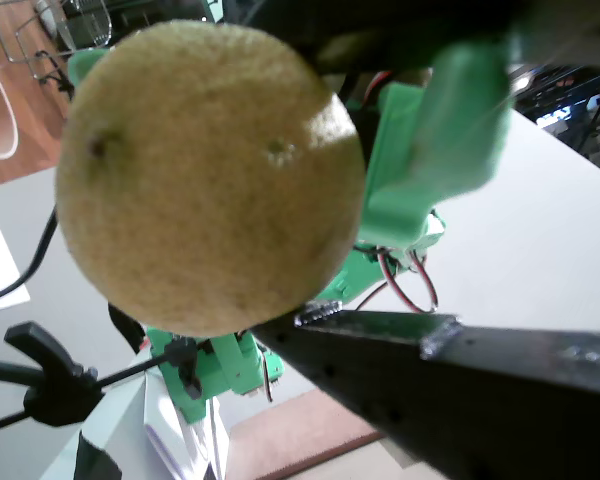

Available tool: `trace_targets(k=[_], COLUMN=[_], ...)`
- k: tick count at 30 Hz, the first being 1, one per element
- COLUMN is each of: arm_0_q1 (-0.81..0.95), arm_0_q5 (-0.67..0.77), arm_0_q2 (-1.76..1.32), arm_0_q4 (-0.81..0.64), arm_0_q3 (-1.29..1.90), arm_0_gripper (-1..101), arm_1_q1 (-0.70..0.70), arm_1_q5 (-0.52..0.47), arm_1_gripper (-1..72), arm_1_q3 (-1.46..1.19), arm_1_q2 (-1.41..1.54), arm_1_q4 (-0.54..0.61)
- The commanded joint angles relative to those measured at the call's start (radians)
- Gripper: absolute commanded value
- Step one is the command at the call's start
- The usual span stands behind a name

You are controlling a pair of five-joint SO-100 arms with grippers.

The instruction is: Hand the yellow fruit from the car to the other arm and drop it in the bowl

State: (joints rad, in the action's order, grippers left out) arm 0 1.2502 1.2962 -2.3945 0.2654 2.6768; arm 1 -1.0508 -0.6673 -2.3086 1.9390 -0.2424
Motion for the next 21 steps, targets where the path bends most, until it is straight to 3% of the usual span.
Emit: trace_targets(k=[1,4,8,21], arm_0_q1=[0.0,0.0,0.0,0.0], arm_0_q5=[0.009,0.009,0.009,0.009], arm_0_q2=[-0.002,-0.002,-0.002,0.003], arm_0_q4=[-0.035,-0.035,-0.035,-0.038], arm_0_q3=[-0.011,-0.011,-0.011,-0.011], arm_0_gripper=[0,0,0,0], arm_1_q1=[-0.032,-0.038,-0.038,-0.034], arm_1_q5=[0.02,0.032,0.051,0.066], arm_1_gripper=[29.2,26.4,1.6,0.0], arm_1_q3=[0.067,0.067,0.069,0.074], arm_1_q2=[0.002,-0.005,-0.005,-0.006], arm_1_q4=[-0.008,-0.009,-0.015,-0.038])
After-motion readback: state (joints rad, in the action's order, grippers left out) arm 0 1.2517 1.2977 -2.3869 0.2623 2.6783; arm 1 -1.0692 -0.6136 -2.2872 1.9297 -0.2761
